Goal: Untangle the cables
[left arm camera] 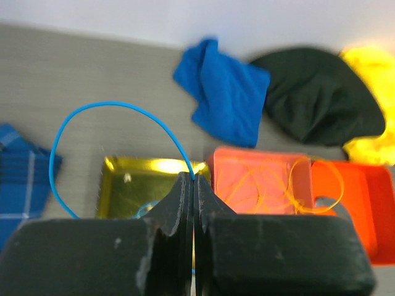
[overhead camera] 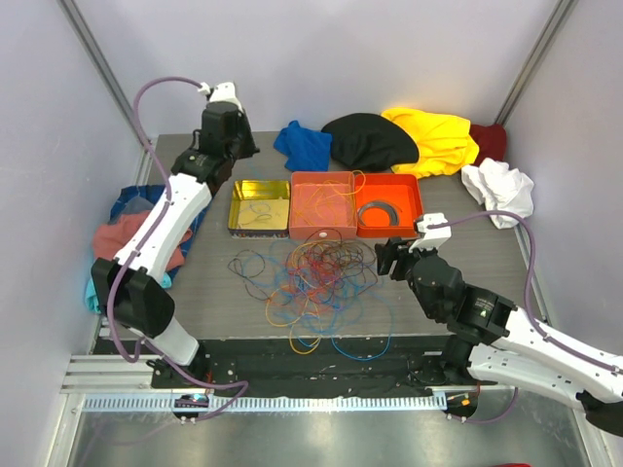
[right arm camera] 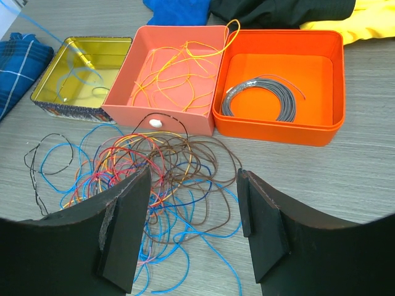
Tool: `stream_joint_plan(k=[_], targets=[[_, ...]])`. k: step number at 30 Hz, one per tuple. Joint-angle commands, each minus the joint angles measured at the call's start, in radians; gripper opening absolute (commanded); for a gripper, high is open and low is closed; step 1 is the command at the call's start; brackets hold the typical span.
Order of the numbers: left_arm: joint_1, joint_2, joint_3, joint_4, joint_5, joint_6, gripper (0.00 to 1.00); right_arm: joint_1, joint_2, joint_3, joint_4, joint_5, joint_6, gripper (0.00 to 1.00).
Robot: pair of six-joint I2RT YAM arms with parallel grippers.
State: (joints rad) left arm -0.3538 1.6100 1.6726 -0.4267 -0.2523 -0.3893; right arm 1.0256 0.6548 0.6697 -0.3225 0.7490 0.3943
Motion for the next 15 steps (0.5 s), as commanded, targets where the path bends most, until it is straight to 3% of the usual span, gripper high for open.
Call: stream_joint_plan(k=[1,7,15], targets=[[0.003,-0.015,-0.143,0.095,0.088,-0.081,0.00,0.001,-0.001,0.011,0.025,0.023,-0.008,0.66],[0.003,-0.015,-0.307,0.151,0.116,-0.109,0.00,-0.001,0.002,0.007,0.025,0.021,-0.005,0.66],[0.003,0.125,-0.265,0.141,0.093,-0.108,0.00,0.001,0.011,0.002,0.031,0.016,0.008,0.65]])
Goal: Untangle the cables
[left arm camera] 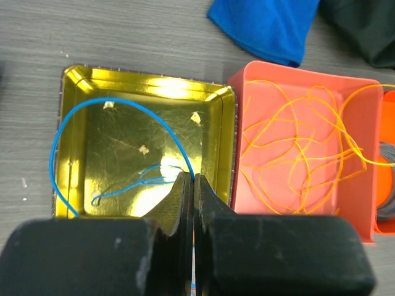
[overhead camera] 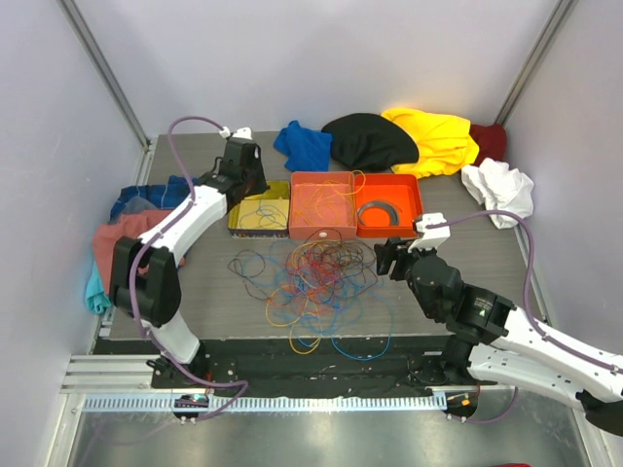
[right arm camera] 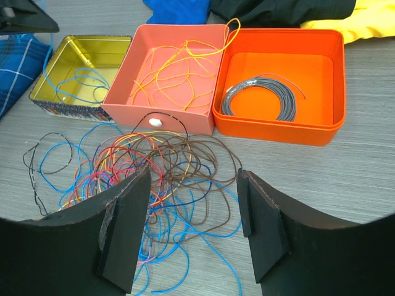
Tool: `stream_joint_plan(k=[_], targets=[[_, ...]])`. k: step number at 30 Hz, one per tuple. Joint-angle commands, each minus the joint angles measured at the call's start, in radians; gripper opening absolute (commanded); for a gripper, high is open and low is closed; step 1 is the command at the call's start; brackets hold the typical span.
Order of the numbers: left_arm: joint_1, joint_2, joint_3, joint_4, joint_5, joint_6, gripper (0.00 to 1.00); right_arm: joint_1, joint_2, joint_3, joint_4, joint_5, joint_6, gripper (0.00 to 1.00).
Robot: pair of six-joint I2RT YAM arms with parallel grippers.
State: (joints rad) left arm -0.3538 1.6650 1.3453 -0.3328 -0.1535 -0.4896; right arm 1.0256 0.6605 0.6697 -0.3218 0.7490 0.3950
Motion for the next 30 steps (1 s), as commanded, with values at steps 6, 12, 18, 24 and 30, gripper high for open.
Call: stream_joint_plan(k=[6,12,18,24,30], targets=[[0.019,0.185,0.212,-0.003,-0.150,0.020,0.00,0.001,-0.010,0.002,0.020,0.023,0.002,0.65],[0.030,0.190,0.281,0.024,-0.287,0.081,0.00,0.001,-0.015,-0.001,0.017,0.036,-0.005,0.65],[0.027,0.142,0.243,0.103,-0.324,0.125,0.00,0.001,0.005,0.001,0.030,0.038,-0.015,0.66],[-0.016,0.090,0.026,0.186,-0.333,0.089,0.00,0.001,0.018,-0.002,0.046,0.030,-0.018,0.65],[-0.059,0.081,-0.072,0.209,-0.275,0.045,0.00,0.001,0.013,-0.005,0.047,0.027,-0.016,0.66]])
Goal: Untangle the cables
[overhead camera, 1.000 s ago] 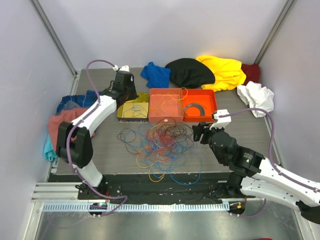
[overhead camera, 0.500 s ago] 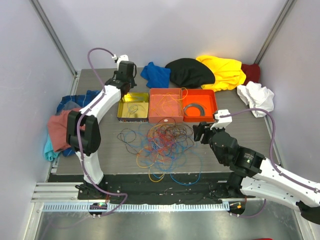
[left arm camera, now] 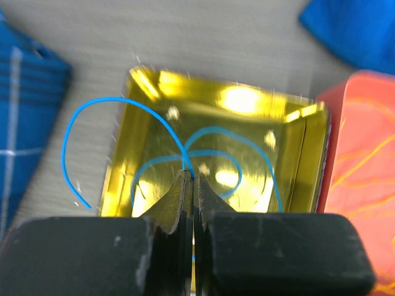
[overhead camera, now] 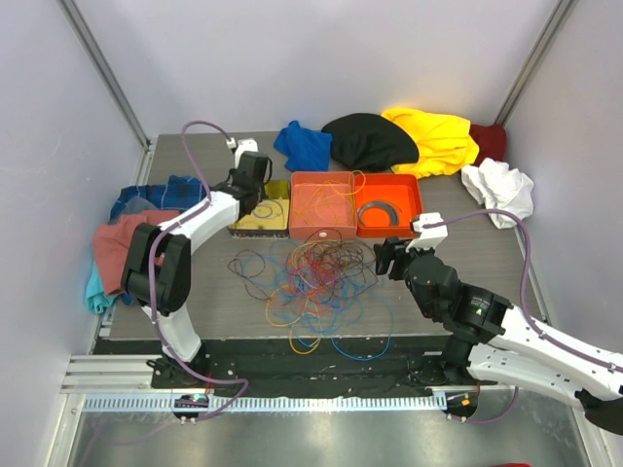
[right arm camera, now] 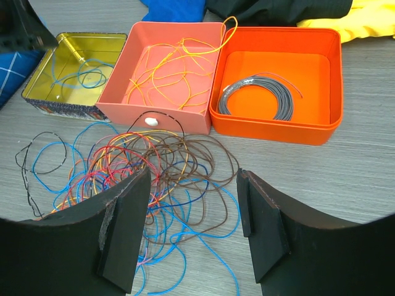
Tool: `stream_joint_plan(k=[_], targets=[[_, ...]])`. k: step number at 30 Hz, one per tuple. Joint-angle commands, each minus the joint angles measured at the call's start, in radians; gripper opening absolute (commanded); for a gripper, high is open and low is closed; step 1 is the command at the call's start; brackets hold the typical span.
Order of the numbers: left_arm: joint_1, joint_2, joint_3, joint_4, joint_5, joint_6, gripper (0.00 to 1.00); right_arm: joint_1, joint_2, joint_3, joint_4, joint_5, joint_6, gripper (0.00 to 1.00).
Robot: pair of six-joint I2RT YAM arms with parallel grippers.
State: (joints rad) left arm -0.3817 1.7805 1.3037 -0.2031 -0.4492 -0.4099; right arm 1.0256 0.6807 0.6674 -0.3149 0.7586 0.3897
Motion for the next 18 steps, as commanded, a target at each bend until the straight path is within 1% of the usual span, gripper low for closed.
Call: stream_joint_plan(k=[1,4,8,12,16,18], targets=[[-0.036,-0.026,-0.030,0.080,0.029,-0.035,0.00,0.001,-0.007,-0.003,0.040,0.016,-0.009,0.66],[-0.039,0.002,-0.009,0.079,0.081,-0.041,0.00,-0.001,-0.015,-0.005,0.039,0.015,-0.005,0.65],[-0.040,0.065,0.057,0.048,0.162,-0.040,0.00,0.001,-0.032,-0.014,0.037,0.018,0.001,0.66],[-0.039,0.126,0.114,0.010,0.205,-0.047,0.00,0.001,-0.040,-0.014,0.027,0.025,0.001,0.66],[-0.040,0.151,0.106,0.005,0.190,-0.060,0.00,0.001,-0.043,-0.014,0.025,0.027,0.000,0.66],[-0.040,0.149,0.105,-0.004,0.159,-0.056,0.07,0.001,-0.044,-0.014,0.023,0.025,0.000,0.65]])
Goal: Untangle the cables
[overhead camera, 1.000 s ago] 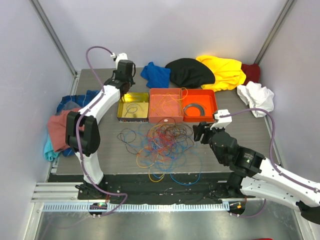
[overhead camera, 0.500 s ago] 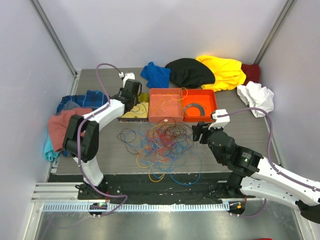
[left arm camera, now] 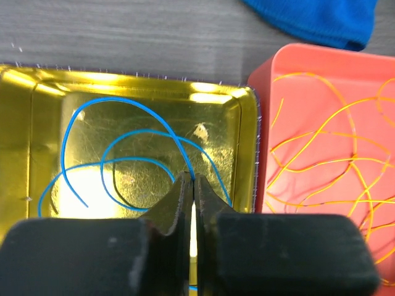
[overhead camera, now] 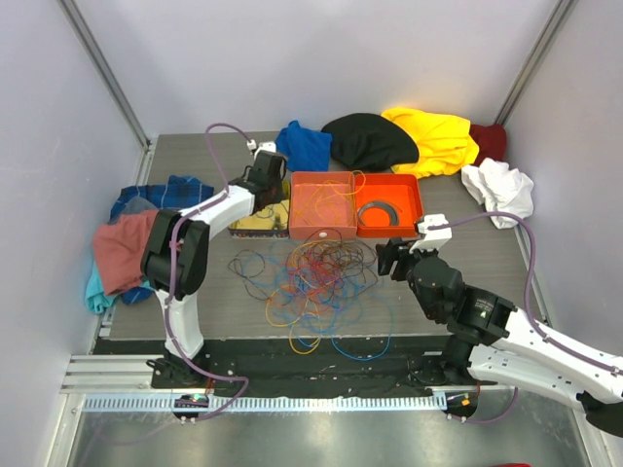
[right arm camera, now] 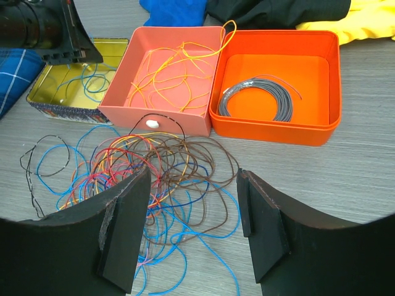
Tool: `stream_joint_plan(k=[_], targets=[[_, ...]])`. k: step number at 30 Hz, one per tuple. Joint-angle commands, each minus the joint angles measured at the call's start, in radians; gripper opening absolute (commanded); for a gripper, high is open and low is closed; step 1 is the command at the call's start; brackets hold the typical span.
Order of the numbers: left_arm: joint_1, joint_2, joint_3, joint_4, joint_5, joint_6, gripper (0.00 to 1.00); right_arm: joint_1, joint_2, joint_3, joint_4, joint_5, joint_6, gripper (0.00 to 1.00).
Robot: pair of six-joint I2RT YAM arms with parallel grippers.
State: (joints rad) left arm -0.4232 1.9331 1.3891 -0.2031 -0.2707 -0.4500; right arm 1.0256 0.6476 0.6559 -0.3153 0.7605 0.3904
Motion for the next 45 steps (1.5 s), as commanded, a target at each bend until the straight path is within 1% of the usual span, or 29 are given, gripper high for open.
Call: stream_joint_plan(k=[1,4,5,8,11,12,15,16,18,19,20,21,22,23,24,25,26,27,29,30,31,32,33,35,36,41,45], targets=[[0.003,-0.006,0.019,-0.009,-0.027,-0.013,0.11,0.001,-0.011,-0.004,0.022,0.025,-0.001,0.65],[0.004,-0.029,0.018,-0.016,-0.038,0.004,0.39,0.001,-0.012,-0.006,0.022,0.026,0.002,0.66],[0.004,-0.039,0.018,-0.016,-0.041,0.005,0.53,0.001,-0.012,-0.004,0.022,0.028,0.002,0.66],[0.003,-0.089,0.013,-0.030,-0.074,0.004,0.70,0.001,-0.011,-0.002,0.022,0.028,0.004,0.66],[0.001,-0.181,-0.001,-0.053,-0.113,-0.003,0.77,0.001,-0.022,-0.006,0.024,0.026,0.005,0.65],[0.000,-0.244,-0.008,-0.056,-0.123,-0.007,0.77,0.001,-0.026,-0.006,0.024,0.026,0.005,0.65],[-0.018,-0.353,-0.071,-0.085,-0.144,-0.018,0.79,0.001,-0.029,-0.009,0.022,0.026,0.007,0.65],[-0.046,-0.423,-0.091,-0.094,-0.131,-0.021,0.78,0.001,-0.028,-0.010,0.022,0.026,0.008,0.66],[-0.089,-0.488,-0.174,-0.119,-0.114,-0.019,0.74,0.001,-0.023,-0.010,0.025,0.030,0.010,0.66],[-0.145,-0.538,-0.203,-0.130,-0.116,-0.036,0.73,0.001,-0.016,-0.010,0.028,0.030,0.011,0.65],[-0.176,-0.565,-0.238,-0.142,-0.114,-0.056,0.71,-0.001,-0.011,-0.010,0.030,0.028,0.011,0.65],[-0.231,-0.585,-0.301,-0.165,-0.111,-0.081,0.70,-0.001,-0.008,-0.009,0.035,0.026,0.013,0.66],[-0.256,-0.623,-0.341,-0.171,-0.096,-0.142,0.68,-0.001,-0.003,-0.009,0.035,0.023,0.011,0.66],[-0.279,-0.637,-0.376,-0.170,-0.050,-0.173,0.66,0.001,0.000,-0.009,0.041,0.023,0.011,0.66],[-0.305,-0.651,-0.450,-0.150,-0.027,-0.196,0.65,0.001,0.004,-0.009,0.042,0.022,0.010,0.66],[-0.362,-0.664,-0.478,-0.136,-0.009,-0.217,0.62,-0.001,0.006,-0.009,0.045,0.019,0.010,0.66],[-0.396,-0.678,-0.502,-0.118,-0.001,-0.236,0.61,0.001,0.017,-0.009,0.050,0.019,0.008,0.65],[-0.469,-0.684,-0.545,-0.069,0.008,-0.236,0.60,-0.001,0.018,-0.006,0.051,0.017,0.008,0.66],[-0.531,-0.671,-0.562,-0.026,0.021,-0.210,0.58,0.001,0.027,-0.001,0.054,0.017,0.007,0.66],[-0.581,-0.660,-0.559,-0.013,0.043,-0.198,0.58,0.001,0.029,0.007,0.055,0.020,0.010,0.65],[-0.606,-0.648,-0.543,0.004,0.048,-0.185,0.58,0.001,0.029,0.010,0.053,0.023,0.010,0.66],[-0.627,-0.614,-0.533,0.016,0.060,-0.143,0.58,-0.001,0.023,0.013,0.053,0.025,0.011,0.66],[-0.669,-0.600,-0.521,0.027,0.089,-0.122,0.58,0.001,0.018,0.016,0.050,0.028,0.013,0.66],[-0.699,-0.560,-0.473,0.050,0.099,-0.092,0.59,-0.001,0.006,0.019,0.042,0.034,0.021,0.65],[-0.724,-0.515,-0.457,0.057,0.105,-0.069,0.59,0.001,-0.003,0.021,0.041,0.039,0.025,0.66],[-0.735,-0.378,-0.372,0.138,0.129,-0.053,0.59,0.001,-0.028,0.028,0.007,0.049,0.048,0.66],[-0.735,-0.269,-0.293,0.151,0.148,-0.020,0.59,0.001,-0.040,0.045,-0.030,0.063,0.054,0.65]])
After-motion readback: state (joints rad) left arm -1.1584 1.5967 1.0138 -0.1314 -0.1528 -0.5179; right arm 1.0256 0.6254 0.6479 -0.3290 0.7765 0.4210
